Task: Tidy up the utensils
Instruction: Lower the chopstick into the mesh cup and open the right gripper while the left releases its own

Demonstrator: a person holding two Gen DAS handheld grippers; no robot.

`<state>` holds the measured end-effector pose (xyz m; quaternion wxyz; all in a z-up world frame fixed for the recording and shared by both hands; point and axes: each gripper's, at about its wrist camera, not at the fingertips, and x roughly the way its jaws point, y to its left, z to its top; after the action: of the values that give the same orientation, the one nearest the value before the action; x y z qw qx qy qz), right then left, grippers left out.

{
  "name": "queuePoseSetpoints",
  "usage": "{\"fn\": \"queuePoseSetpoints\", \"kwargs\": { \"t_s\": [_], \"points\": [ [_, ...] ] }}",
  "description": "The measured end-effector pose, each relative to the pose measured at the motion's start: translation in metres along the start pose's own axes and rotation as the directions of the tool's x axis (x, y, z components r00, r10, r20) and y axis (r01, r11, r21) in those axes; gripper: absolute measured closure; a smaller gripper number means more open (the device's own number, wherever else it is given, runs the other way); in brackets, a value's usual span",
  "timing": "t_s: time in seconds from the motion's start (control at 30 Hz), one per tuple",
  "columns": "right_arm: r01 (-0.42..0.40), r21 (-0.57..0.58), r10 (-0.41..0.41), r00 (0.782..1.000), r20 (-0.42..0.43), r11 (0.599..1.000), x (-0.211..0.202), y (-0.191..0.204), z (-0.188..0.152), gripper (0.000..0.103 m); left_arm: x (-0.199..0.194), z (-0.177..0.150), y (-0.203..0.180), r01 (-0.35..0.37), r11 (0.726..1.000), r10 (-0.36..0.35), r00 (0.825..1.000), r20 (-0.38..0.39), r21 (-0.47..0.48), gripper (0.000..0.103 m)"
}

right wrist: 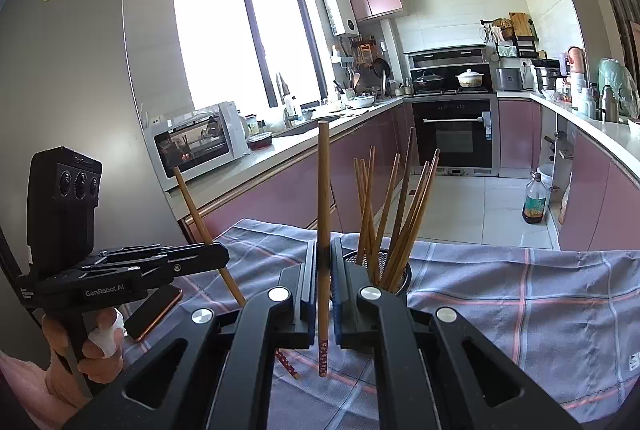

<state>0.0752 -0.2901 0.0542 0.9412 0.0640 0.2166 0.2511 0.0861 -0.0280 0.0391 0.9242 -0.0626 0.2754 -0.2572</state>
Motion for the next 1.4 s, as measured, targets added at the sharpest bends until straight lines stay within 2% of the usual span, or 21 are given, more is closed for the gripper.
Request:
{"fn": "queuePoseSetpoints", "kwargs": {
  "t_s": [1.4],
  "points": [
    [0.032, -0.061, -0.027, 0.995, 0.095, 0.998, -0.002, 0.008, 0.038, 0.098, 0.000, 0.060, -0.012, -0.025, 0.999, 0.020, 0.992, 0.128, 0.038, 0.095]
  ]
}}
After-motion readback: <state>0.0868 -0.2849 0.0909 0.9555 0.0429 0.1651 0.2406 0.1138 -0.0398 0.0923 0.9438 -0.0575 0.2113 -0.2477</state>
